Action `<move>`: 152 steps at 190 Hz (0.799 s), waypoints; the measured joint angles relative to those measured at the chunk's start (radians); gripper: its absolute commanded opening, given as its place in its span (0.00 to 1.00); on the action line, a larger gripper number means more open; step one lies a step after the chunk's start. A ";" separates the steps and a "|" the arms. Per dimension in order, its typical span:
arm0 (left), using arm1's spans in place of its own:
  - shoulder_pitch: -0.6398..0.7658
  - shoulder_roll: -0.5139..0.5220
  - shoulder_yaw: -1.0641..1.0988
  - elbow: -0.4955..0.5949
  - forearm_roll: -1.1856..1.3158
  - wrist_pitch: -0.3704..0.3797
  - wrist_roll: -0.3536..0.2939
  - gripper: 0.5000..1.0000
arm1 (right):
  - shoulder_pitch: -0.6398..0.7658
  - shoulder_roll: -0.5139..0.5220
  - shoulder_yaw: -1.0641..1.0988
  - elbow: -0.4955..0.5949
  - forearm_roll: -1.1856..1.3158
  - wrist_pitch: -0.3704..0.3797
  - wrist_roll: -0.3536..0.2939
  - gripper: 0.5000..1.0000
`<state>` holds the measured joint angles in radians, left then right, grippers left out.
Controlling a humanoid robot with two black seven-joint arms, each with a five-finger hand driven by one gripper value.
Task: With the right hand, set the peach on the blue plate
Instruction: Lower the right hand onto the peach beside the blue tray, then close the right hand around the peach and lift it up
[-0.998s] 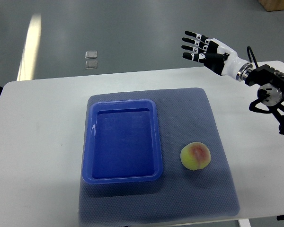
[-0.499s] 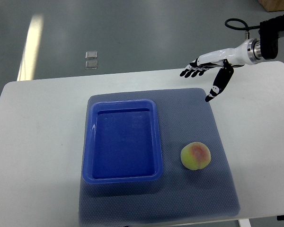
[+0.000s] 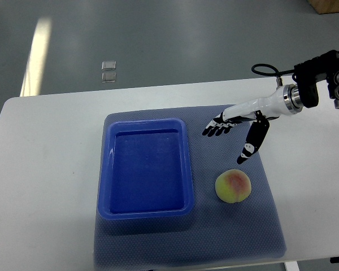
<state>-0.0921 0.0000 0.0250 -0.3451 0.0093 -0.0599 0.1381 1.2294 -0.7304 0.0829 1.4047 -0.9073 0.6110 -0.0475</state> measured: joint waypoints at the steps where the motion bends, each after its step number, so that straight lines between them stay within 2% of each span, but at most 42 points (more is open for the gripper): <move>1: 0.000 0.000 0.000 0.000 0.000 0.000 0.000 1.00 | -0.002 0.000 0.000 0.000 0.000 0.000 0.000 0.86; 65: 0.000 0.000 0.001 0.000 0.000 0.000 0.001 1.00 | -0.124 0.001 0.007 0.025 -0.020 -0.011 0.000 0.86; 119: 0.000 0.000 0.001 0.000 0.000 0.000 0.002 1.00 | -0.210 0.009 0.008 0.025 -0.064 -0.116 0.006 0.86; 152: 0.000 0.000 0.001 0.000 0.002 0.000 0.002 1.00 | -0.250 0.009 0.008 0.025 -0.081 -0.162 0.031 0.85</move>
<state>-0.0920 0.0000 0.0259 -0.3449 0.0108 -0.0597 0.1404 0.9794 -0.7212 0.0908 1.4297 -0.9883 0.4486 -0.0167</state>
